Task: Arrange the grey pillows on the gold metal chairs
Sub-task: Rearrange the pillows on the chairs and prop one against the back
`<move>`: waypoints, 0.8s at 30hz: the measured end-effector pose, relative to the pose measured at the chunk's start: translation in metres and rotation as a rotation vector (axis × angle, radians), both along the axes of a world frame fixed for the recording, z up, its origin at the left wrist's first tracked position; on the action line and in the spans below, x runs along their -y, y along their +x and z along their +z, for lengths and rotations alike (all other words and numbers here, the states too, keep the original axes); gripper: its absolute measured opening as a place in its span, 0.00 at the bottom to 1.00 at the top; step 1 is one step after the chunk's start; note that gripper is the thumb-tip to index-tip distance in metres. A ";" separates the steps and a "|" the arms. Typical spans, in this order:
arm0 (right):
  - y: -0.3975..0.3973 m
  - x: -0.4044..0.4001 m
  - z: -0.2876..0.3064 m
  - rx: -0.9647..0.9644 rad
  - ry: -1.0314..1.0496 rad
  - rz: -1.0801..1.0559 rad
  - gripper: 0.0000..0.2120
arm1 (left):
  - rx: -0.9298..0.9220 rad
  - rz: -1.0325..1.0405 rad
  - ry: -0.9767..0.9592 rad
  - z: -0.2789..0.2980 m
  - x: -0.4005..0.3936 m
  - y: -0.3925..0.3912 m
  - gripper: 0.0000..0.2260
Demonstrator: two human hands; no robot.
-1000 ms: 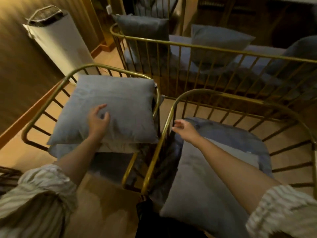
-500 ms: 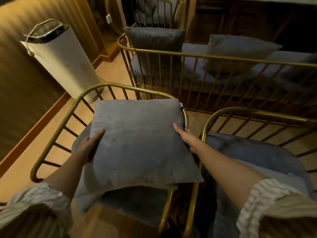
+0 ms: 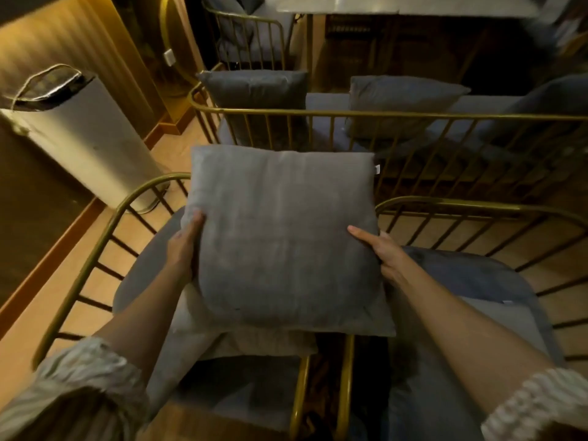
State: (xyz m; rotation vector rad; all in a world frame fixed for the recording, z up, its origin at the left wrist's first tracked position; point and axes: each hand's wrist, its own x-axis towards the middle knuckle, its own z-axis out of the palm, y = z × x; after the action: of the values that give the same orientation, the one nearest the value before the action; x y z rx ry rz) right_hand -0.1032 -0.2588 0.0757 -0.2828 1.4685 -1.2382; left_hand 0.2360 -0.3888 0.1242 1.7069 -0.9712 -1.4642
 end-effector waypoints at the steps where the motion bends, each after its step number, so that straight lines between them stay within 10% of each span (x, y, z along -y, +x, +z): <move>1: -0.015 -0.011 0.008 -0.001 -0.011 -0.042 0.48 | -0.036 -0.013 -0.001 0.003 -0.002 -0.019 0.37; 14: -0.240 -0.162 0.053 -0.138 -0.131 -0.363 0.55 | -0.160 -0.459 -0.003 0.016 -0.072 -0.270 0.42; 20: -0.321 -0.197 0.058 -0.195 -0.157 -0.349 0.35 | -0.158 -0.490 -0.021 0.000 -0.089 -0.364 0.58; 24: -0.384 -0.197 0.033 -0.227 -0.127 -0.253 0.41 | -0.173 -0.485 -0.048 -0.027 -0.100 -0.421 0.48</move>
State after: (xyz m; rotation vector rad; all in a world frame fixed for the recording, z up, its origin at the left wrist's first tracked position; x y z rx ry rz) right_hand -0.4873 -0.0614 0.1090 -0.3393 1.6604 -1.5466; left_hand -0.1847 -0.2891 0.0969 1.3348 -1.3742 -1.8392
